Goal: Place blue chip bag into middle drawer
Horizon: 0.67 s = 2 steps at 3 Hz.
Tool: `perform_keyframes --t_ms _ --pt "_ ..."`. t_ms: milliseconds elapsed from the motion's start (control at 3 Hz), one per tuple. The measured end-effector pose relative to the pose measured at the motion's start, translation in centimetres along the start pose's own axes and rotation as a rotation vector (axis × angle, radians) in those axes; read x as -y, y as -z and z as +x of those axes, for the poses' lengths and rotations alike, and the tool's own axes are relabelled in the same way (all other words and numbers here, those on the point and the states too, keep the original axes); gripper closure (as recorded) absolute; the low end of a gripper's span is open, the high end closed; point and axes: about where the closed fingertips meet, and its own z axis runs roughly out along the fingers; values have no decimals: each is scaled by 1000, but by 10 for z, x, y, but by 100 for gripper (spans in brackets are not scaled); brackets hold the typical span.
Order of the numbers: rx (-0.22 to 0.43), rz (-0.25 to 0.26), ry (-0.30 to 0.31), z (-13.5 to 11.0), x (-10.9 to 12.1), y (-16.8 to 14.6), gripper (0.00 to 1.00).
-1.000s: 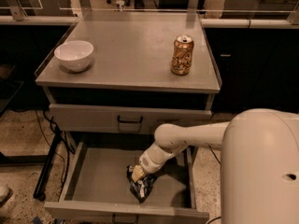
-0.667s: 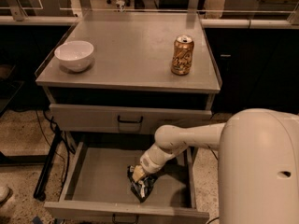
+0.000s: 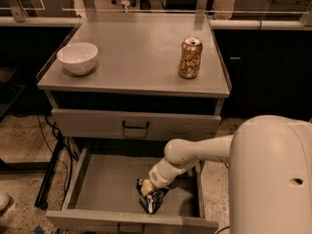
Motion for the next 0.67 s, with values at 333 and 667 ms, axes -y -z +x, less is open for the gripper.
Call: perform_keyframes --t_ms 333,667 --pt "6 -4 1 1 0 -3 100" --pt "6 -4 2 1 0 -3 80"
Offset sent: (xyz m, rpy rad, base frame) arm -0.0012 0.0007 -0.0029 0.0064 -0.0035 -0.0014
